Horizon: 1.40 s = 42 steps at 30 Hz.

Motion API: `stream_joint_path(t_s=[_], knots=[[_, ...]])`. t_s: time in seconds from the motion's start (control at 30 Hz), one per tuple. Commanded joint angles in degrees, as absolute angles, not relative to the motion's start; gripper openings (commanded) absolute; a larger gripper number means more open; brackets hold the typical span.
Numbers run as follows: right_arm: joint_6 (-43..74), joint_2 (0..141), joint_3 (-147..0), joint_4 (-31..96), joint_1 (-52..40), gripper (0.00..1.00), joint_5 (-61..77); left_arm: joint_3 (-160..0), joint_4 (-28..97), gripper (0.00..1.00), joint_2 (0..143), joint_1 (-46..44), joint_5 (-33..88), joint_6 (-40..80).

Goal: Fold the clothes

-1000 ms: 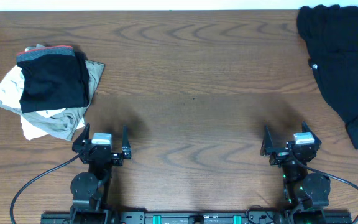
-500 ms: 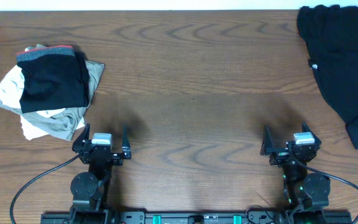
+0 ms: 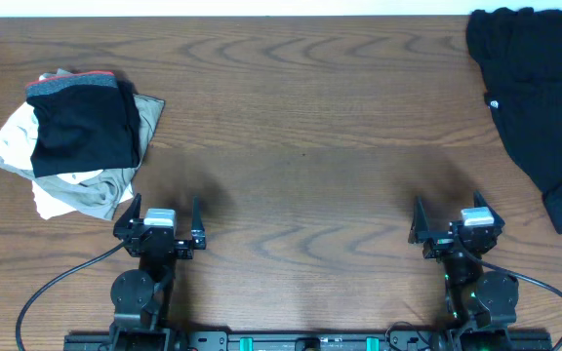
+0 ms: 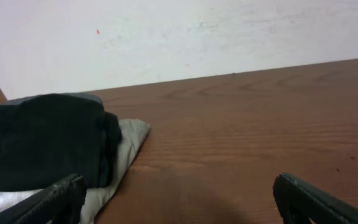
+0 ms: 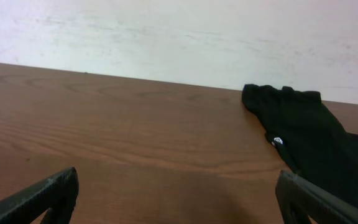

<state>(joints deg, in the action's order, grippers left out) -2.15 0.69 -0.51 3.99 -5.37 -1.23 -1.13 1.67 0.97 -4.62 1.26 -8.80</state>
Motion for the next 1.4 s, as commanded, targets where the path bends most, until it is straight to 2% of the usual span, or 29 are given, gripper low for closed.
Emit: stream_joint_path(t_s=[0.0, 0.73, 1.03, 1.2, 1.37], knots=[[-2.85, 0.49, -0.32, 4.10, -5.32, 0.99, -1.06, -0.23, 4.08, 0.98, 1.10, -4.84, -0.69, -8.05], [-2.83, 0.49, -0.32, 4.14, -5.32, 0.99, -1.02, -0.23, 4.08, 0.98, 1.10, -4.84, -0.69, -8.05], [5.96, 0.64, -0.84, 4.34, -5.32, 0.99, 1.56, -0.36, 4.03, 0.98, 1.85, -4.84, -0.67, -6.13], [5.93, 2.11, -6.00, 8.62, -5.28, 0.99, 0.19, -3.66, 5.13, 0.98, 2.92, -4.84, 3.88, 3.60], [5.98, 10.48, -16.51, 16.25, -5.26, 0.99, -1.96, -9.93, 8.88, 0.98, 7.57, -4.84, 10.94, 4.84]])
